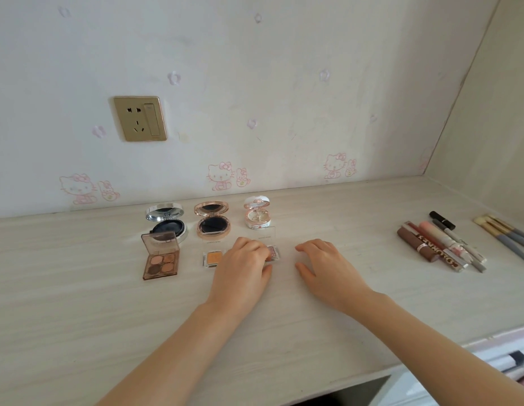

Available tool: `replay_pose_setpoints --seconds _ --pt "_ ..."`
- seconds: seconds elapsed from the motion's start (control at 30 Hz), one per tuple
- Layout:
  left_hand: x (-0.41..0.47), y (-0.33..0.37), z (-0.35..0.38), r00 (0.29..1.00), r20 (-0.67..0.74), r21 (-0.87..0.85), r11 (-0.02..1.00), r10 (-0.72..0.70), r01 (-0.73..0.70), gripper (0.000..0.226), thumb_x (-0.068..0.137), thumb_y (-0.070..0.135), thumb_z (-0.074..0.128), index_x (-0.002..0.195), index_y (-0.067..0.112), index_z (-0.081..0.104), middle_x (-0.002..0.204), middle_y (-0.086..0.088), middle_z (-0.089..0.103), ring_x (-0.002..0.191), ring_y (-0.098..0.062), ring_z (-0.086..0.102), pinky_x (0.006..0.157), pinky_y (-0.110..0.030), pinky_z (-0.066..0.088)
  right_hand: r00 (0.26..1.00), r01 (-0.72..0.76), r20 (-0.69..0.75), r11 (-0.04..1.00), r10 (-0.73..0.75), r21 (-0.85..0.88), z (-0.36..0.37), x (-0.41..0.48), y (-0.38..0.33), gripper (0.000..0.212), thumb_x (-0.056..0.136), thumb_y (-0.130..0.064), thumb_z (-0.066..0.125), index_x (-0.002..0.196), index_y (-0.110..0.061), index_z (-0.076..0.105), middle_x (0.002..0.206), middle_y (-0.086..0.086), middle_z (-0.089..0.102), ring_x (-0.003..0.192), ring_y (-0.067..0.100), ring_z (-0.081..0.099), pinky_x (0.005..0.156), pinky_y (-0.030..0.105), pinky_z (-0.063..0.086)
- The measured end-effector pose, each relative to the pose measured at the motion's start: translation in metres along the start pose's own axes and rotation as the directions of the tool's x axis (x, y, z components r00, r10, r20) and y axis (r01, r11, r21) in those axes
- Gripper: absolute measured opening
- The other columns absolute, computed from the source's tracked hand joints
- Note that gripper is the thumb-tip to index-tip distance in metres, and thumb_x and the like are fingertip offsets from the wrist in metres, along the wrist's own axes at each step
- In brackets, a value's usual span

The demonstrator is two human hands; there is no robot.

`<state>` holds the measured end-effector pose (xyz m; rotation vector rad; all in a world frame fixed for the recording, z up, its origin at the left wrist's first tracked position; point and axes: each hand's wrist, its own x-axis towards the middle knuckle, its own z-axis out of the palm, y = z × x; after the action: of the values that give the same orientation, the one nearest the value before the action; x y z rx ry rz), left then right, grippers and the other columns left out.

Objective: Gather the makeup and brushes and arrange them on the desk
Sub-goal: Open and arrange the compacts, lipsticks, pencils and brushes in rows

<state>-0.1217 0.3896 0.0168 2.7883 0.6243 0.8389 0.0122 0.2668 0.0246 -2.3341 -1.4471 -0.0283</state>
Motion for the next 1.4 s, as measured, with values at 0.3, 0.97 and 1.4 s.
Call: replay_pose_setpoints --seconds 0.3,0.97,1.4 --pt "0.012 0.073 0.023 0.987 0.124 -0.197 0.977 0.105 -0.079 0.027 0.089 0.014 0.052 0.112 0.019 0.066 0.112 0.011 0.065 0.118 -0.007 0.043 0.09 -0.028 0.045 0.989 -0.116 -0.097 0.991 0.109 -0.07 -0.043 -0.064 0.063 0.037 0.095 -0.03 0.049 0.131 -0.018 0.051 0.131 -0.002 0.053 0.126 0.016 0.043 0.1 0.024 0.034" --pt "0.14 0.181 0.117 0.913 0.398 -0.364 0.929 0.086 0.071 0.045 0.092 0.023 0.056 0.135 0.011 0.048 0.136 -0.007 0.055 0.129 -0.025 0.044 0.106 -0.033 0.035 0.921 -0.348 -0.244 0.921 0.303 -0.173 -0.093 -0.072 0.167 0.034 0.092 -0.025 0.055 0.124 -0.011 0.058 0.136 0.002 0.051 0.105 0.03 0.047 0.091 0.035 0.037" --pt "0.146 0.185 0.144 0.934 0.347 -0.427 0.901 0.09 0.072 0.033 0.086 0.014 0.06 0.118 0.018 0.063 0.12 -0.009 0.065 0.116 -0.024 0.055 0.1 -0.035 0.042 0.934 -0.32 -0.249 0.913 0.258 -0.254 -0.078 -0.061 0.182 0.022 0.089 -0.029 0.06 0.102 -0.012 0.062 0.145 -0.008 0.042 0.108 0.029 0.047 0.09 0.04 0.045"
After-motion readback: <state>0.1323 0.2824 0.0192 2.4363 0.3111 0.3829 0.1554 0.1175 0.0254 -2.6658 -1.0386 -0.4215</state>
